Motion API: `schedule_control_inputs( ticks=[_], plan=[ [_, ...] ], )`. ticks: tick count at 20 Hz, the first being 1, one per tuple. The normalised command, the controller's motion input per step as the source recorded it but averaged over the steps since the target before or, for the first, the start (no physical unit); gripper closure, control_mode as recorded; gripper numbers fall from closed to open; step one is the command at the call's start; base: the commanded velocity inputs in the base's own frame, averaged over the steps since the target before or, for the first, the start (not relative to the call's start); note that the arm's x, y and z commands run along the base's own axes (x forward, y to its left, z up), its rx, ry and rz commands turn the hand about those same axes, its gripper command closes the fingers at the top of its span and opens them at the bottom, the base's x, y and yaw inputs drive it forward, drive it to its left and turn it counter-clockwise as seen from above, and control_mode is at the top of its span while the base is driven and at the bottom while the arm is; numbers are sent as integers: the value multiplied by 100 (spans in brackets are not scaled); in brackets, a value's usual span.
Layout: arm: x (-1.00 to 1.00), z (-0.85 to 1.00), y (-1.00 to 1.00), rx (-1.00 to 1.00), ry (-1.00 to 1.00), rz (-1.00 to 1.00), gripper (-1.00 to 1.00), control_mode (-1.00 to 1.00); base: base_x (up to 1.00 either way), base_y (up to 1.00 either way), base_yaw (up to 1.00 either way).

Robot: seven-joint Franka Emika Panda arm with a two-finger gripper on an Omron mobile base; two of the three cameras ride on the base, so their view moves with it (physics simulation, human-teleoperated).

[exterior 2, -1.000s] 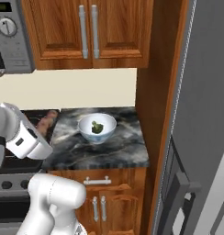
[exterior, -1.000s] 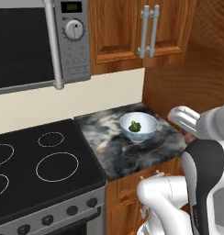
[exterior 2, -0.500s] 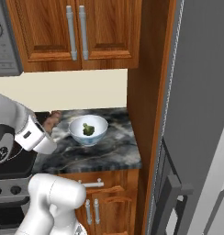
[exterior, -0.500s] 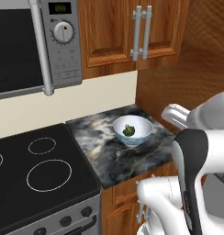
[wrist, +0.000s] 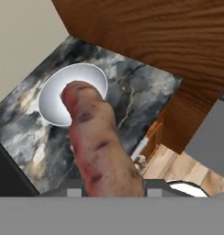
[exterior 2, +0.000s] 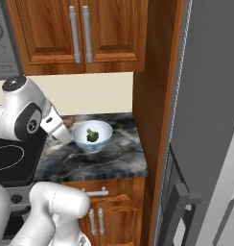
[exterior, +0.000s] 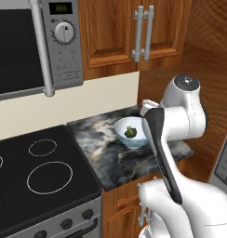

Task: Take the broccoli, potato, and mushroom from the freezer and place them in the bowl on the counter.

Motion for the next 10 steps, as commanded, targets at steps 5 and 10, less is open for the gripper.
schedule_control_inputs(
  ticks=[5, 10],
  plan=[
    [100, -64, -5, 4, 1, 0, 100, -100, 0, 0, 0],
    [100, -56, -3, 7, 3, 0, 100, -100, 0, 0, 0]
  ],
)
